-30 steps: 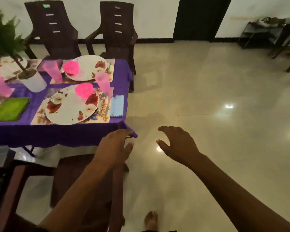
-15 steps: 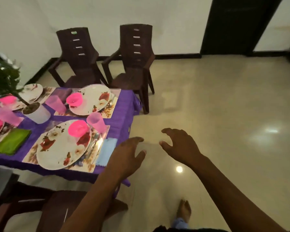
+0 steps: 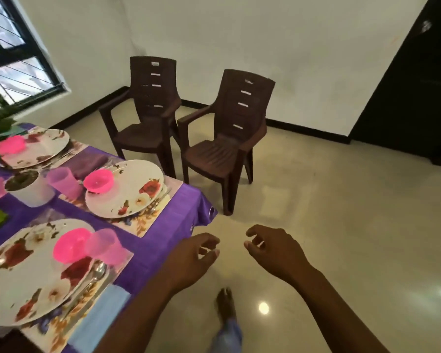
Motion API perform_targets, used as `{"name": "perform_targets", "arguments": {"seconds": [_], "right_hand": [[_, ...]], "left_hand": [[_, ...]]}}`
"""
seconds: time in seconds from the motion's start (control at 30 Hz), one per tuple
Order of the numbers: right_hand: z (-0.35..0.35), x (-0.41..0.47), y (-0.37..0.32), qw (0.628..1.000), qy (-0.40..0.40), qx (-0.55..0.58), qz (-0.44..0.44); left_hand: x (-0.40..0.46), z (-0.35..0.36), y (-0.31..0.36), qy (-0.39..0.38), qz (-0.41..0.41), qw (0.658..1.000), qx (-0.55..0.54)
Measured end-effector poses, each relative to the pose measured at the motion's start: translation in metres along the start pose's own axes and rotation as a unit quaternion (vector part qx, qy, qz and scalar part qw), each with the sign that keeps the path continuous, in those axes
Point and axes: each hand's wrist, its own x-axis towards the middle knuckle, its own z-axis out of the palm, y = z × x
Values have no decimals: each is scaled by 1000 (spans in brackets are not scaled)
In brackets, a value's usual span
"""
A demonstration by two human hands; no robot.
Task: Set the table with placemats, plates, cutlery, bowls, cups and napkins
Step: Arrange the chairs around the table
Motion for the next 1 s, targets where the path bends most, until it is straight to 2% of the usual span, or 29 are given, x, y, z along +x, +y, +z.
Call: {"name": "perform_targets", "arguments": {"seconds": [0.27,0.33,0.43,0.67,0.8,1.0], "right_hand": [[-57,161,41,999,-46,-22,3],[-89,221,54,999,-16,-36,18],[-127,306,76,999,9,-27,35],[-160,455,101,999,33,5,19],[-169,564,127,1000,5,14,6],[-203,694,157,999,-18,-19,-23]], "left_hand": [[156,-6,-7,24,-50,997,-61],[220,-16,6,26,-36,997,-60],[308,-24,25,-12,-30,998,-49],[449,-42,59,-48,-26,998,-14],[545,-37,61,-22,-95,995,-34],[636,-2,63,-1,-232,972,-46]]}}
